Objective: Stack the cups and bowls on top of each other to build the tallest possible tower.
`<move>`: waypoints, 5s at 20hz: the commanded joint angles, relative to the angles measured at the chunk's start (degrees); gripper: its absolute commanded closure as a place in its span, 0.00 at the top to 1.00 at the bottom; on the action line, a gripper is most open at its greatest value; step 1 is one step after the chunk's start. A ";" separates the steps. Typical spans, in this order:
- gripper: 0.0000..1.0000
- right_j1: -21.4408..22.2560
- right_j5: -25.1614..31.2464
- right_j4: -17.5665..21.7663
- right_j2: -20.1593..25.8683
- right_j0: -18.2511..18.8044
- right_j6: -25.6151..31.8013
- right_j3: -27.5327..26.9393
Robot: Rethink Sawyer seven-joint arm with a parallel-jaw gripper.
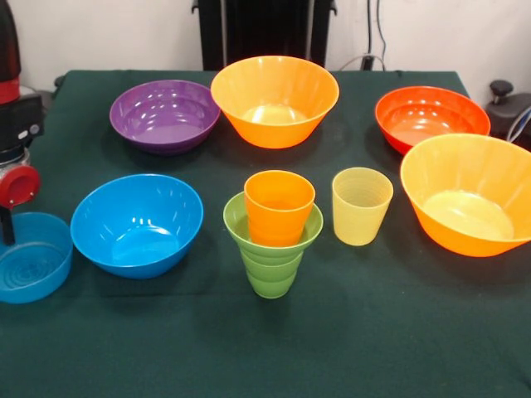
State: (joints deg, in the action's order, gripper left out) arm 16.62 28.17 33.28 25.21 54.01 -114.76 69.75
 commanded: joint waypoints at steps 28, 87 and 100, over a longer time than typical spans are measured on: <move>0.00 15.23 9.72 0.58 -4.00 -8.04 4.94 13.80; 0.00 24.07 18.95 -10.07 4.50 -7.72 8.32 12.39; 0.00 24.88 19.91 -11.89 3.15 -9.65 3.58 12.14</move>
State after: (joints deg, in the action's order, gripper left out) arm 42.55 43.67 22.04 26.68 47.99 -114.76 80.32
